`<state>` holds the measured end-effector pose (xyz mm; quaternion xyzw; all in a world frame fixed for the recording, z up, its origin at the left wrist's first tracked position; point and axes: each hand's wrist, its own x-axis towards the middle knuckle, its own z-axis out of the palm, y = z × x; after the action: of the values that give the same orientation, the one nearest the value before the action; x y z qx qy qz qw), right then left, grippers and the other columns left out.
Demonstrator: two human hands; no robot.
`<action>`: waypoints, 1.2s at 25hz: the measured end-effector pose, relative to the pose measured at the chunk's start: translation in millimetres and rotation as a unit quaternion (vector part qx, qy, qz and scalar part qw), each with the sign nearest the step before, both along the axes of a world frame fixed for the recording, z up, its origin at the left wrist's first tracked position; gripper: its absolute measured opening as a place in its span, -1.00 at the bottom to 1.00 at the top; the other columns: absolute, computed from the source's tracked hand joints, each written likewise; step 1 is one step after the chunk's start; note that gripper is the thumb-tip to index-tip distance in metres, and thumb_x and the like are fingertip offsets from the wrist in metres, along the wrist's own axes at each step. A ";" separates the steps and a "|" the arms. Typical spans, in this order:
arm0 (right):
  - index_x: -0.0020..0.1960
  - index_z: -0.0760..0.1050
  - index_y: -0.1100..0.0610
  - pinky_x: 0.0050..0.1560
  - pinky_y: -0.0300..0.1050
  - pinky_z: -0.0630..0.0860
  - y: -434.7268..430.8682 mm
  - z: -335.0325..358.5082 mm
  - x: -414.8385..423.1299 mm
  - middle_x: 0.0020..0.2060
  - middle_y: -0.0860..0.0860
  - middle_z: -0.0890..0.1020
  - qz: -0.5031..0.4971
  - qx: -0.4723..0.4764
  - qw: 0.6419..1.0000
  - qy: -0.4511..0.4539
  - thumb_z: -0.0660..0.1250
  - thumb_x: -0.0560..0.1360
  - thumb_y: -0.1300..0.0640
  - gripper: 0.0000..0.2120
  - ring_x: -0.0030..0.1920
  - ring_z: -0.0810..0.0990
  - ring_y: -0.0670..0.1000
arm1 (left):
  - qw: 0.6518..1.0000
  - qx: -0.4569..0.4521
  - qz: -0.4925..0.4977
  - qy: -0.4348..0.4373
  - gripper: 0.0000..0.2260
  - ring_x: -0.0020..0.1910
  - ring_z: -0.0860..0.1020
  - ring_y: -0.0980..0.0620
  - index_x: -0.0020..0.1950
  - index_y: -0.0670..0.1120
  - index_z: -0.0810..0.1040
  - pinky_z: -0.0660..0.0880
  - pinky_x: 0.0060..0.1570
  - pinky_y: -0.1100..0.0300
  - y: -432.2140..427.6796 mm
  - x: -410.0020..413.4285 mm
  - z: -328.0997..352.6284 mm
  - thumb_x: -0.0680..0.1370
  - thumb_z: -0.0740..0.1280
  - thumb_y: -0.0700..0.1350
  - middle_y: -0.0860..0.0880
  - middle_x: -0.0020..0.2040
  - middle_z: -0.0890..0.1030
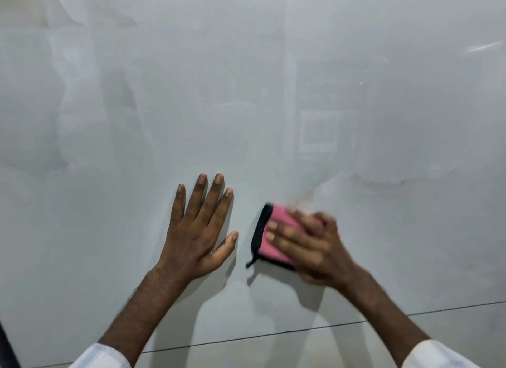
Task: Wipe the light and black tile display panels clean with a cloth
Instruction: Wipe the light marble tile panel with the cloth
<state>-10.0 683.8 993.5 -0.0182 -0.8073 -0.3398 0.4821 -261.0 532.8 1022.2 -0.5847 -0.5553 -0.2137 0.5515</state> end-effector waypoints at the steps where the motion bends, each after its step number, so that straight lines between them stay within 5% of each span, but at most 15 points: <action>1: 0.51 0.45 0.01 0.19 0.21 0.32 6.9 22.9 5.5 0.51 0.00 0.44 -0.007 -0.011 0.999 0.047 0.19 0.56 0.09 -0.49 0.55 0.34 0.20 | 1.000 -0.002 0.000 -0.001 -0.31 0.65 0.09 -0.33 0.64 -0.23 0.25 -0.01 0.58 -0.37 0.0 -0.9 -2.4 0.61 0.28 0.12 -0.29 0.65 0.18; 4: 0.50 0.45 0.08 0.16 0.25 0.29 11.8 71.0 8.0 0.51 0.05 0.44 -0.064 -0.102 0.960 0.253 0.36 0.47 0.19 -0.41 0.55 0.33 0.21 | 1.000 -0.001 -0.007 -0.007 -0.30 0.66 0.08 -0.32 0.64 -0.23 0.24 -0.04 0.59 -0.36 -0.3 -0.4 -9.6 0.61 0.30 0.10 -0.29 0.65 0.17; 6: 0.52 0.43 0.11 0.19 0.24 0.28 1.4 57.1 -6.5 0.53 0.03 0.41 -0.087 -0.120 0.942 0.301 0.37 0.47 0.22 -0.39 0.57 0.29 0.20 | 1.000 0.001 -0.009 -0.014 -0.30 0.66 0.08 -0.32 0.64 -0.23 0.24 -0.04 0.59 -0.36 0.4 -0.9 -16.8 0.60 0.32 0.10 -0.28 0.65 0.16; 12: 0.55 0.33 0.04 0.20 0.30 0.30 -60.1 -123.2 -52.2 0.59 -0.04 0.31 -0.097 -0.189 0.967 0.143 0.20 0.43 0.16 -0.34 0.63 0.13 0.18 | 0.999 0.015 -0.004 -0.034 -0.28 0.68 -0.06 -0.26 0.65 -0.24 0.20 -0.08 0.57 -0.37 4.9 6.1 -34.7 0.60 0.31 0.10 -0.26 0.66 0.10; 15: 0.55 0.35 -0.01 0.19 0.37 0.36 -49.6 -121.2 -33.1 0.55 -0.03 0.39 -0.062 -0.164 0.981 0.083 0.18 0.46 0.14 -0.37 0.57 0.28 0.23 | 0.999 0.006 -0.013 -0.028 -0.28 0.68 -0.06 -0.26 0.65 -0.23 0.20 -0.07 0.57 -0.38 4.8 3.8 -38.6 0.60 0.32 0.10 -0.26 0.66 0.09; 17: 0.52 0.37 0.01 0.32 0.32 0.26 -29.9 -73.2 -17.5 0.50 0.01 0.44 -0.062 -0.181 0.965 0.179 0.21 0.39 0.16 -0.32 0.54 0.31 0.26 | 0.999 0.007 -0.021 -0.027 -0.28 0.68 -0.06 -0.26 0.65 -0.22 0.21 -0.09 0.58 -0.36 4.8 0.9 -39.0 0.59 0.32 0.11 -0.25 0.66 0.11; 20: 0.52 0.39 0.10 0.30 0.15 0.22 -0.9 -6.0 3.0 0.51 0.03 0.43 -0.093 -0.253 0.882 0.386 0.34 0.44 0.18 -0.36 0.54 0.31 0.19 | 0.999 0.023 -0.027 -0.029 -0.29 0.68 -0.04 -0.24 0.64 -0.21 0.23 -0.10 0.59 -0.33 6.5 2.0 -40.6 0.59 0.32 0.11 -0.25 0.66 0.13; 22: 0.55 0.35 0.13 0.33 0.07 0.19 -4.5 -13.9 -5.6 0.55 0.06 0.38 -0.108 -0.263 0.860 0.425 0.34 0.50 0.15 -0.39 0.56 0.28 0.17 | 0.999 0.031 -0.029 -0.030 -0.29 0.68 -0.04 -0.24 0.64 -0.21 0.25 -0.09 0.59 -0.33 9.1 2.1 -42.4 0.59 0.32 0.11 -0.24 0.65 0.13; 24: 0.59 0.27 0.09 0.33 0.14 0.18 -31.5 -67.7 -32.6 0.59 0.05 0.30 -0.130 -0.268 0.875 0.381 0.26 0.50 0.17 -0.35 0.57 0.25 0.24 | 0.999 0.035 -0.029 -0.029 -0.29 0.68 -0.03 -0.25 0.65 -0.21 0.25 -0.08 0.59 -0.34 10.4 1.0 -44.7 0.59 0.32 0.11 -0.25 0.65 0.14; 28: 0.54 0.34 0.02 0.21 0.37 0.37 -94.7 -181.5 -77.0 0.61 -0.07 0.26 -0.076 -0.275 0.949 0.133 0.16 0.44 0.18 -0.35 0.56 0.24 0.28 | 0.999 0.028 -0.040 -0.004 -0.31 0.65 0.07 -0.34 0.63 -0.19 0.30 -0.06 0.57 -0.37 8.4 -3.0 -48.5 0.58 0.33 0.12 -0.29 0.63 0.20; 30: 0.54 0.37 0.00 0.28 0.33 0.38 -79.5 -171.3 -58.0 0.58 -0.11 0.33 -0.051 -0.262 0.953 0.145 0.17 0.45 0.18 -0.36 0.55 0.27 0.24 | 0.998 0.026 -0.051 0.004 -0.32 0.61 0.15 -0.39 0.61 -0.17 0.34 -0.04 0.56 -0.38 8.1 -3.9 -49.7 0.57 0.34 0.11 -0.28 0.62 0.24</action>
<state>-67.9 604.3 822.3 -0.2342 -0.7871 -0.1345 0.5546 -264.9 540.8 972.5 -0.5984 -0.5169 -0.2533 0.5573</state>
